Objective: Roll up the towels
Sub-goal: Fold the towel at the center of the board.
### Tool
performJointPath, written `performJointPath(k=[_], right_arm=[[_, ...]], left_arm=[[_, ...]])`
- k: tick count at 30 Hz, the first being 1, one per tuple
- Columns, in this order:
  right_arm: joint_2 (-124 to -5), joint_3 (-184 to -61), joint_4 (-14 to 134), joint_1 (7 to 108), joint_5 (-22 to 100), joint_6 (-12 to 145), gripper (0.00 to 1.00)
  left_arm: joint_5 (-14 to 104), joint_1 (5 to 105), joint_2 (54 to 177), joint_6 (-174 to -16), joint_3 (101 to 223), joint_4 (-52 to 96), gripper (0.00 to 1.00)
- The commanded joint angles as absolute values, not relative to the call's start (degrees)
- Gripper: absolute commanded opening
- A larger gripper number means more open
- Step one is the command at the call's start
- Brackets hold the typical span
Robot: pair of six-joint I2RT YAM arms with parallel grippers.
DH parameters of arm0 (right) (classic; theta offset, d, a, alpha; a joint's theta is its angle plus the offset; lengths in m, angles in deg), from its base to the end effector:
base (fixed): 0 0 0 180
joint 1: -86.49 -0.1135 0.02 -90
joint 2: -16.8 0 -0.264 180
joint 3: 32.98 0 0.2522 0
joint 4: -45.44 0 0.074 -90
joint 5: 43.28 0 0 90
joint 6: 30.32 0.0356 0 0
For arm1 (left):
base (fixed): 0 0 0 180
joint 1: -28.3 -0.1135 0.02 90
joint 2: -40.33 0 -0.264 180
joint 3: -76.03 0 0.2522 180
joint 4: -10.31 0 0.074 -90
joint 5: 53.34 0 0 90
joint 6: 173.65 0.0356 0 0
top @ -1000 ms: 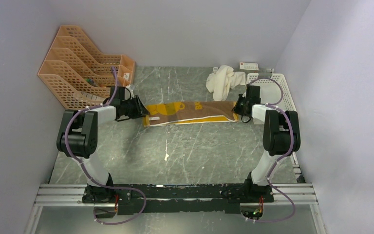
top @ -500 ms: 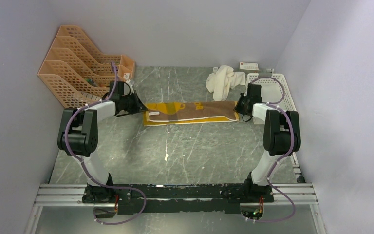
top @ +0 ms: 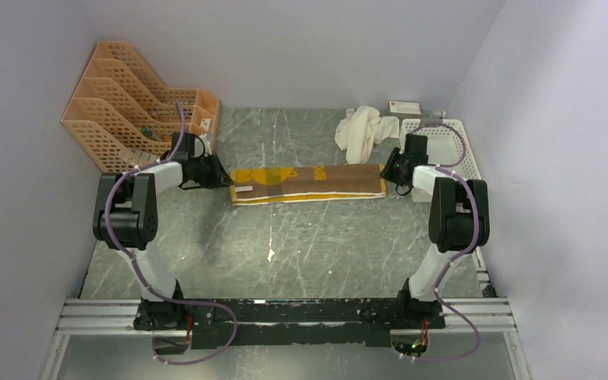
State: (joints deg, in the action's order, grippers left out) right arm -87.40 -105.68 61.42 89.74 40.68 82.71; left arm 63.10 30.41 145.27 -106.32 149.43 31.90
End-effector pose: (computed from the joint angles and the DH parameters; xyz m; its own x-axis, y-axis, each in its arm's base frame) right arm 0.3733 -0.0174 0.1570 -0.6829 0.4284 -0.5916 0.2744 0.9011 0.3358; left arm 0.3657 -0.0293 0.1520 -0.8533 -0.3139 -0.4164 -0.0314 0.8279 -0.5599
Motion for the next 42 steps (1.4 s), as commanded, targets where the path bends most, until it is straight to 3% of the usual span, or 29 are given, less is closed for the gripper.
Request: performJointPath(k=[1, 4, 6, 19, 29, 42], right_arm=[[-88.12, -106.19, 61.84, 90.44, 39.57, 82.59, 0.32], [-87.15, -104.60, 61.52, 90.47, 39.04, 82.60, 0.32], [-86.56, -102.81, 61.08, 90.45, 38.64, 82.61, 0.32], [-83.05, -96.90, 60.27, 90.46, 37.32, 82.92, 0.27], [-82.54, -96.46, 61.00, 90.45, 38.61, 83.03, 0.34], [-79.38, -95.05, 59.50, 90.44, 36.93, 83.33, 0.36]], left_arm=[[64.44, 29.46, 146.24, -105.45, 151.43, 33.04, 0.36], [66.38, 29.44, 145.37, -105.92, 150.47, 31.91, 0.65], [67.45, 29.44, 144.87, -106.05, 149.84, 31.92, 0.70], [69.73, 29.44, 138.42, -106.14, 143.47, 33.47, 0.63], [66.43, 29.44, 135.52, -104.39, 140.96, 35.66, 0.61], [69.09, 29.76, 143.39, -109.77, 141.48, 25.38, 0.63]])
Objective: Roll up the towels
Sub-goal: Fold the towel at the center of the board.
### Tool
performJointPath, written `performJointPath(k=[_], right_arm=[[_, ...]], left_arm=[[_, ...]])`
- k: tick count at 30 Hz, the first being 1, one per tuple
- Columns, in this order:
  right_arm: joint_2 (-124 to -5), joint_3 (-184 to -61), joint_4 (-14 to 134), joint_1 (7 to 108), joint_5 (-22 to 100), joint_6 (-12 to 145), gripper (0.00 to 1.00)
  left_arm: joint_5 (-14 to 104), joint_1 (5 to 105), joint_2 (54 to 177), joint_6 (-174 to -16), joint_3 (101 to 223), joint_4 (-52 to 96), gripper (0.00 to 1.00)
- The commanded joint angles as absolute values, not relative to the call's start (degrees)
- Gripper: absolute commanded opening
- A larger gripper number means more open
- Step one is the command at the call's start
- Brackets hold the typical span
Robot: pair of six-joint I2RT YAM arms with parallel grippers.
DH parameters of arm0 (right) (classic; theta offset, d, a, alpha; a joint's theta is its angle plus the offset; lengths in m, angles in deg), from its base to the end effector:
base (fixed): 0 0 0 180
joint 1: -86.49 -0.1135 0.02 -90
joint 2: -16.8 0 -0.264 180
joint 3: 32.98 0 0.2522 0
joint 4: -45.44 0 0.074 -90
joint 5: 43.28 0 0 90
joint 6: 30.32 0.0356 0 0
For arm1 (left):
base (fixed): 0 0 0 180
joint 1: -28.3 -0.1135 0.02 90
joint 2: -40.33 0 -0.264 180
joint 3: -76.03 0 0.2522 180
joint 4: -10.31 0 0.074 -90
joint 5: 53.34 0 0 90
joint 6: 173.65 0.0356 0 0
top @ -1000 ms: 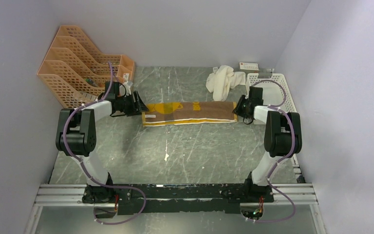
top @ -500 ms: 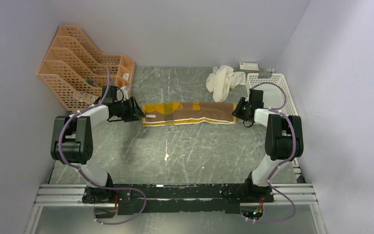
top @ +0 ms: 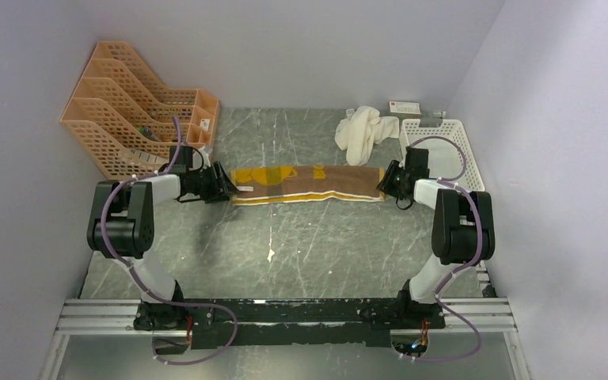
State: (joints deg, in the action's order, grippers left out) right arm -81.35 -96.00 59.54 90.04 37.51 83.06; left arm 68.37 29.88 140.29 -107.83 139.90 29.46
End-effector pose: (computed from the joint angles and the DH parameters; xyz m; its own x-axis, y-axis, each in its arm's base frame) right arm 0.3347 -0.0151 0.1471 -0.7110 0.4366 -0.5513 0.2603 0.8917 0.3704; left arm 0.3283 -0.0278 0.1393 -0.8815 -0.3243 -0.3432 -0.0417 0.7775 -0.6275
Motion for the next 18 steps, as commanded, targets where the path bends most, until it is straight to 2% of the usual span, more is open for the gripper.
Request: performJointPath(k=[1, 10, 18], right_arm=[[-79.18, -94.92, 59.40, 90.44, 36.77, 83.30, 0.36], [-79.10, -94.55, 58.49, 90.45, 35.20, 83.27, 0.36], [-78.64, -94.47, 58.58, 90.45, 35.04, 82.81, 0.36]], left_arm=[[68.92, 29.91, 143.95, -109.87, 141.67, 25.12, 0.63], [65.86, 32.98, 146.60, -110.82, 140.76, 22.41, 0.61], [62.42, 33.40, 146.74, -109.49, 141.15, 24.44, 0.55]])
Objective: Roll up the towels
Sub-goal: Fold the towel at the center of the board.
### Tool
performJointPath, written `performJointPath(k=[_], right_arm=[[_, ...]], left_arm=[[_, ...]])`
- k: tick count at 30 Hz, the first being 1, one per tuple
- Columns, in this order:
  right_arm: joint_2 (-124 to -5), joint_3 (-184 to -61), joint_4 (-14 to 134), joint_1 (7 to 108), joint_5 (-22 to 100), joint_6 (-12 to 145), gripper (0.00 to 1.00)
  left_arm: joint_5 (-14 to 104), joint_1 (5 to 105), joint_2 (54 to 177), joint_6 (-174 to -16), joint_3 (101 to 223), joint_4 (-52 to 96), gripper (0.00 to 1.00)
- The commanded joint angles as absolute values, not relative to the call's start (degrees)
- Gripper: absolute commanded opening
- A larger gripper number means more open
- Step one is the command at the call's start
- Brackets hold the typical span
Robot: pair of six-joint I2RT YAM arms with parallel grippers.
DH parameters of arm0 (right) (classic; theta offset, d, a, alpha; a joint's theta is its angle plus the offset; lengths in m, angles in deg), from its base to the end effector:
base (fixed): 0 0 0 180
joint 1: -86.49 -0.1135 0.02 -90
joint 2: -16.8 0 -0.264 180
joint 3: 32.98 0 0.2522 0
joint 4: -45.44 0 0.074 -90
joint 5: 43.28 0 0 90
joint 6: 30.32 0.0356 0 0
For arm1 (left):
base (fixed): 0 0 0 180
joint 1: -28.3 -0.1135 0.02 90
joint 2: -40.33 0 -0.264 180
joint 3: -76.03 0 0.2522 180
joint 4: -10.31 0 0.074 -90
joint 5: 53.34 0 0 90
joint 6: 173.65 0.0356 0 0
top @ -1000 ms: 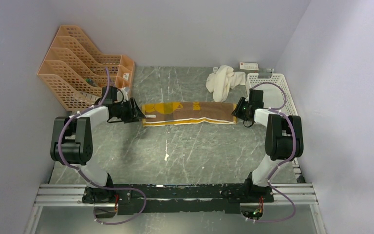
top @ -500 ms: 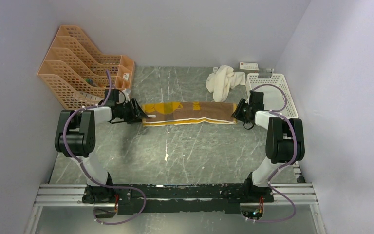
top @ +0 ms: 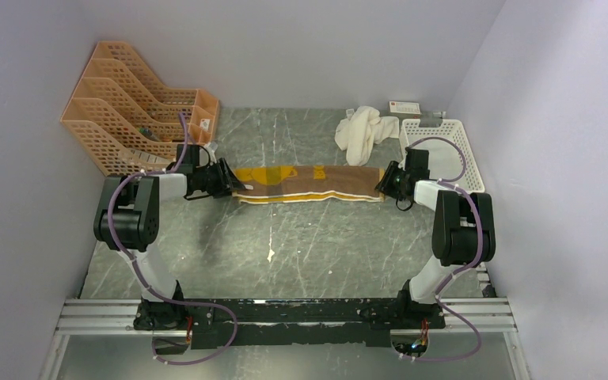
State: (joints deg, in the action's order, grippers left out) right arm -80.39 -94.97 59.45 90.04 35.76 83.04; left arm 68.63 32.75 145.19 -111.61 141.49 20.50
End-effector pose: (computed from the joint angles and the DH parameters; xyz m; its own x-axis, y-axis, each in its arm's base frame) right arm 0.3301 -0.0137 0.1476 -0.7188 0.4346 -0.5427 0.2416 0.8880 0.3912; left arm 0.3476 -0.0460 0.1293 -0.8618 -0.3319 -0.3836 0.0045 0.7512 -0.6600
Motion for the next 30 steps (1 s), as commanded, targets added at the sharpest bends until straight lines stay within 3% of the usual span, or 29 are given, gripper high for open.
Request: performJointPath(k=[1, 10, 19, 22, 25, 30], right_arm=[[-78.57, -94.47, 58.58, 90.44, 35.01, 82.82, 0.36], [-75.20, -93.80, 57.51, 87.67, 38.59, 80.48, 0.40], [-68.68, -96.84, 58.00, 67.89, 60.77, 71.30, 0.62], [-69.94, -98.35, 54.78, 56.69, 68.23, 62.74, 0.72], [-72.86, -99.72, 49.29, 46.20, 70.87, 54.42, 0.76], [-78.02, -103.34, 44.51, 38.88, 69.75, 51.27, 0.77]], left_arm=[[61.29, 33.40, 146.31, -108.84, 141.46, 25.73, 0.55], [54.11, 32.88, 143.37, -106.71, 142.91, 31.76, 0.65], [54.92, 31.76, 143.15, -108.02, 141.88, 31.16, 0.67], [57.18, 31.10, 143.47, -109.11, 141.12, 29.80, 0.67], [59.36, 30.63, 143.68, -110.02, 140.74, 28.47, 0.67], [61.04, 30.50, 143.21, -110.11, 140.69, 28.03, 0.67]])
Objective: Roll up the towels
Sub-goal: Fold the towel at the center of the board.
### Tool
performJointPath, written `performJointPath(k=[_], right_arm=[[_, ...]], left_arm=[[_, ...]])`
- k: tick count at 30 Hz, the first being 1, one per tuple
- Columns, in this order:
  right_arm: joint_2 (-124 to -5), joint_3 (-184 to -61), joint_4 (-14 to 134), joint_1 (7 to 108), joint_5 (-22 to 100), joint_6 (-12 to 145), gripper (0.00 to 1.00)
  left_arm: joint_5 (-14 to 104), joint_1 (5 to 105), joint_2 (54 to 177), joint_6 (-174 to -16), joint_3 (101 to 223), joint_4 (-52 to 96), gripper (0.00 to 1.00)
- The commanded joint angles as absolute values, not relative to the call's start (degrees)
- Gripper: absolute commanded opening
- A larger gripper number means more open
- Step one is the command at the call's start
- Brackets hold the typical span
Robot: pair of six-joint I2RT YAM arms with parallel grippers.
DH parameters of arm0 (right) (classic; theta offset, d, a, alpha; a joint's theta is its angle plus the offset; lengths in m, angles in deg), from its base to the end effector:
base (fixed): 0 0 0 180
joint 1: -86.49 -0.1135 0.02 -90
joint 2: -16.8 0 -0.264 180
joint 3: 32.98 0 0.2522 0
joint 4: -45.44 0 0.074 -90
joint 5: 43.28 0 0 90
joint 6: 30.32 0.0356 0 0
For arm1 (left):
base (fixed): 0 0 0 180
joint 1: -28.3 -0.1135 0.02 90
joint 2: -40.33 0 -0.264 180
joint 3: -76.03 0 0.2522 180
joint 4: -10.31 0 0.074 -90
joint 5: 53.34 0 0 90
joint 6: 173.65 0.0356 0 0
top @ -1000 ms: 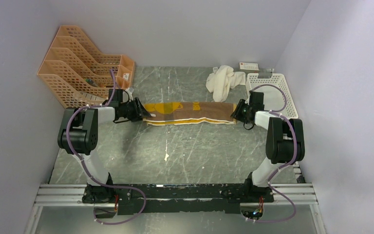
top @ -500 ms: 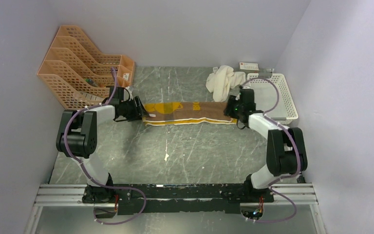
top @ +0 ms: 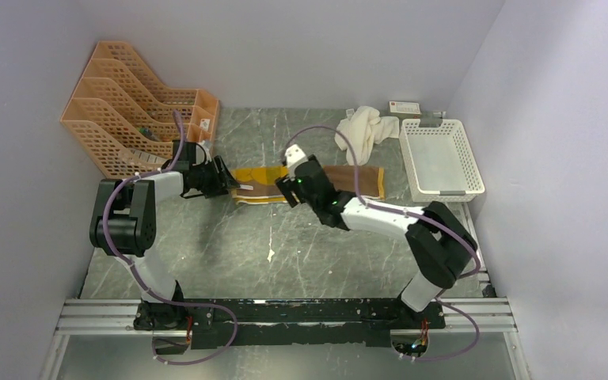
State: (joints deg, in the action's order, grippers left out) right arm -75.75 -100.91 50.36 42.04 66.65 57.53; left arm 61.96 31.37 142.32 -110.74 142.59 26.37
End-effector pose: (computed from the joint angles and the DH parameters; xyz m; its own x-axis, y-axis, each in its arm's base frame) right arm 0.2616 0.2396 0.2192 -0.3350 -0.3780 -0.8631 -0.4595 0.8652 -0.2006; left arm 0.3451 -0.0337 0.1424 -0.8387 -0.3673 -0.4021 -0.0762 0.8101 -0.5813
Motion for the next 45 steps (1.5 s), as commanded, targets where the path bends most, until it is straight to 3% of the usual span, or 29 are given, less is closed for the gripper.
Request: performJointPath(k=[1, 14, 28, 45], right_arm=[[-78.62, -103.72, 44.06, 38.57, 67.87, 50.96, 0.77], [-91.29, -114.31, 45.95, 33.95, 45.07, 37.68, 0.80], [-103.74, -120.68, 42.15, 29.80, 57.71, 33.30, 0.75], [-110.61, -123.81, 36.17, 29.42, 62.68, 33.35, 0.69]], left_arm=[[61.16, 30.50, 142.92, -110.03, 140.57, 28.09, 0.67], [63.14, 30.29, 143.57, -113.57, 141.13, 28.81, 0.69], [66.74, 27.95, 143.89, -116.60, 140.91, 27.67, 0.72], [66.80, 27.21, 143.96, -117.02, 141.06, 27.74, 0.72]])
